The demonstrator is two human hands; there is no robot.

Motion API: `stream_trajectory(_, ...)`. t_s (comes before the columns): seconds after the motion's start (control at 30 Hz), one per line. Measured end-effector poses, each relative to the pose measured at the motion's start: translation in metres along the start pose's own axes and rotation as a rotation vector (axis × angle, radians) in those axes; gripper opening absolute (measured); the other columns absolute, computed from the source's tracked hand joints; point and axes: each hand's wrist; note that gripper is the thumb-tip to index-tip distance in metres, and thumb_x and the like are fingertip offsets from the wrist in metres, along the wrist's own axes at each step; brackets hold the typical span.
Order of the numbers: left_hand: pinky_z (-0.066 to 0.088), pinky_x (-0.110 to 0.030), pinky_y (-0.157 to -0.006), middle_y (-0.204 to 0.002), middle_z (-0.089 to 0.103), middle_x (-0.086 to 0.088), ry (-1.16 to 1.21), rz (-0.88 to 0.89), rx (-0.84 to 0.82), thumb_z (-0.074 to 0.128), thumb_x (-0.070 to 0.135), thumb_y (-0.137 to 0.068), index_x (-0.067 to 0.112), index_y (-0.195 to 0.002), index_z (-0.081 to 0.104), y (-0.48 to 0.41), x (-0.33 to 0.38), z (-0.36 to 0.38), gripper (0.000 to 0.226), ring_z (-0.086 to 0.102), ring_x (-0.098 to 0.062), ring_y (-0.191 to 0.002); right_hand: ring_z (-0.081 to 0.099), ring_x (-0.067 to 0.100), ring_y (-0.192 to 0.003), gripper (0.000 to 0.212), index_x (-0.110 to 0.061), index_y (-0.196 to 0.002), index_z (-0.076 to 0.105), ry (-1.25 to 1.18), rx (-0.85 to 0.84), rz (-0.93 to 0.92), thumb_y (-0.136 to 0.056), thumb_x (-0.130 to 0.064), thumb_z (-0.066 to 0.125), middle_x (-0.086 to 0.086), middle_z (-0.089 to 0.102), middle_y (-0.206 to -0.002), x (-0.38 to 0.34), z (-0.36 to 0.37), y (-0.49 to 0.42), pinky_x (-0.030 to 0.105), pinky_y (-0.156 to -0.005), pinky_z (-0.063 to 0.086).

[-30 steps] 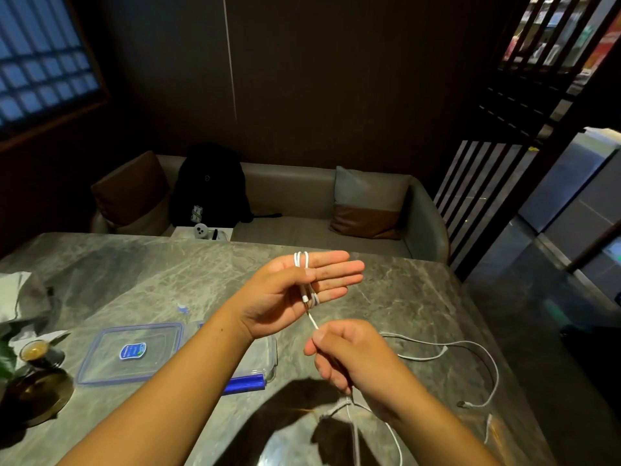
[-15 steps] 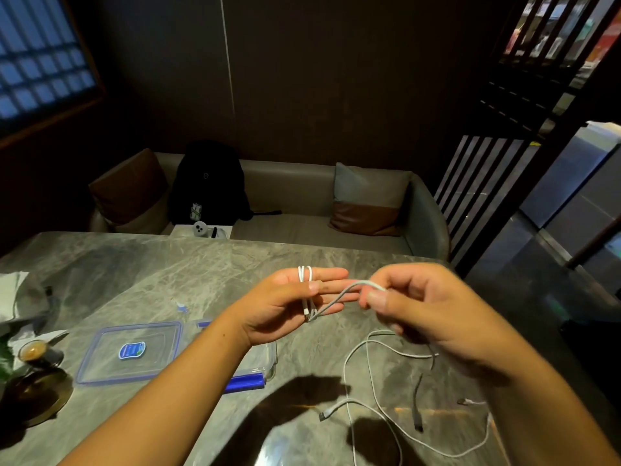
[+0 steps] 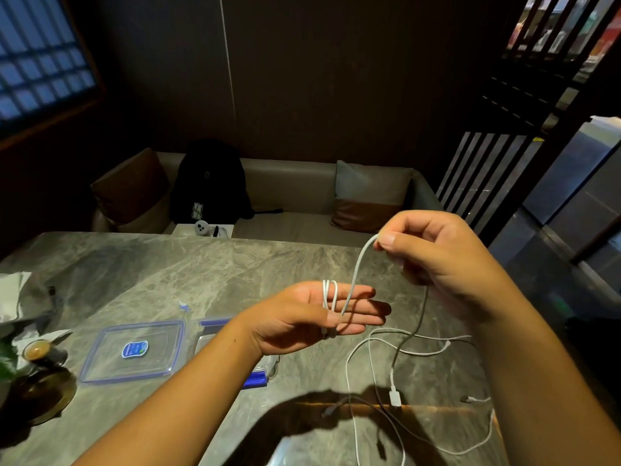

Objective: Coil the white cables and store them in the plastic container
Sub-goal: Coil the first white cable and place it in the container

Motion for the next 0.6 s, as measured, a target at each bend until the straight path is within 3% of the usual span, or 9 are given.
stream_trajectory(0.2,0.024,-0.054,-0.118,-0.146,0.042,-0.035,-0.067,-0.006,-0.001,0.043,-0.008,-0.091,-0.009,-0.146,0.033,-0.004,-0.004,0.006,0.056,0.038,-0.047,-0.139,0.048,0.009,-0.050,0.013,-0.001,-0.080,0.071,0.050,-0.087,-0.064,-0.090,-0.007,0.065,0.003,0.057,-0.058,-0.009,0.014,-0.011,0.018,-0.044,0.034)
stream_trajectory(0.37,0.029,-0.052,-0.117,-0.131,0.062,-0.022,-0.063,0.005,0.001,0.046,-0.004,-0.093,-0.007,-0.143,0.039,-0.004,-0.004,0.009,0.051,0.042,-0.044,-0.137,0.051,0.009,-0.052,0.016,-0.011,-0.077,0.073,0.058,-0.113,-0.076,-0.091,-0.009,0.065,-0.002,0.058,-0.057,-0.010,0.015,-0.018,0.017,-0.045,0.035)
stream_trajectory(0.47,0.032,-0.049,-0.117,-0.144,0.046,-0.031,-0.045,0.010,-0.015,0.047,0.003,-0.095,-0.008,-0.145,0.036,-0.003,-0.001,0.013,0.053,0.042,-0.045,-0.138,0.050,0.006,-0.050,0.016,-0.010,-0.078,0.073,0.076,-0.099,-0.076,-0.092,-0.010,0.064,-0.005,0.058,-0.055,-0.006,0.013,-0.022,0.017,-0.045,0.035)
stream_trajectory(0.6,0.037,-0.046,-0.115,-0.147,0.043,-0.032,-0.008,0.035,-0.051,0.032,-0.002,-0.100,-0.009,-0.146,0.033,-0.003,0.002,0.015,0.047,0.044,-0.043,-0.137,0.045,0.003,-0.046,0.018,-0.009,-0.079,0.071,0.041,-0.077,-0.035,-0.094,-0.012,0.062,-0.005,0.054,-0.054,0.003,0.006,-0.035,0.017,-0.044,0.032)
Point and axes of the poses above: each hand's wrist, its own y-axis away from the middle knuckle, its own z-axis out of the palm, x = y × z
